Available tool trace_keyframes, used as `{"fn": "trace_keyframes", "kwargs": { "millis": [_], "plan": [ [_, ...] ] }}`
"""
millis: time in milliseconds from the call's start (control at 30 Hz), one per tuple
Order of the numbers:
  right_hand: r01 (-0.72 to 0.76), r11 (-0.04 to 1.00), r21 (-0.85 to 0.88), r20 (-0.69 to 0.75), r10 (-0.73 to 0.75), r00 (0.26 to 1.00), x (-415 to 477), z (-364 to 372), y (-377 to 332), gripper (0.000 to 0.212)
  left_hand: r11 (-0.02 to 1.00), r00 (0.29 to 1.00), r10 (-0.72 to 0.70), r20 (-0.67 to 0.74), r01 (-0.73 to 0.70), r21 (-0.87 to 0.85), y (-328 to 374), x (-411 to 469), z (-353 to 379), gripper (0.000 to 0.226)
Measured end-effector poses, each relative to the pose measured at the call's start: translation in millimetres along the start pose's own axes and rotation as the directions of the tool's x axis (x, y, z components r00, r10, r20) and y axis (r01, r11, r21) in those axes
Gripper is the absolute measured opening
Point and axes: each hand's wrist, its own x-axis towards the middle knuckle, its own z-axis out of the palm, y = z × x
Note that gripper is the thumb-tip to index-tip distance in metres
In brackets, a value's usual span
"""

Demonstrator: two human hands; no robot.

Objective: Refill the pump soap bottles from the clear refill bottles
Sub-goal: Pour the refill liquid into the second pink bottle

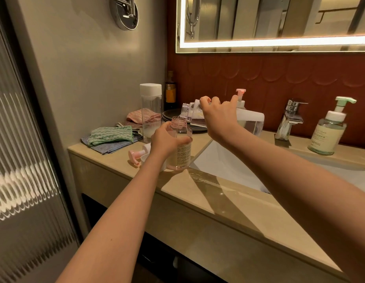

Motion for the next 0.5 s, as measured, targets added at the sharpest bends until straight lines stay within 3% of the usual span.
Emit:
{"fn": "trace_keyframes", "kwargs": {
  "millis": [500],
  "plan": [
    [0.000, 1.000, -0.013, 0.002, 0.000, 1.000, 0.1, -1.1, -0.6, 0.057, 1.000, 1.000, -0.015, 0.003, 0.015, 0.001, 0.7, -0.7, 0.6, 0.081]
  ]
}}
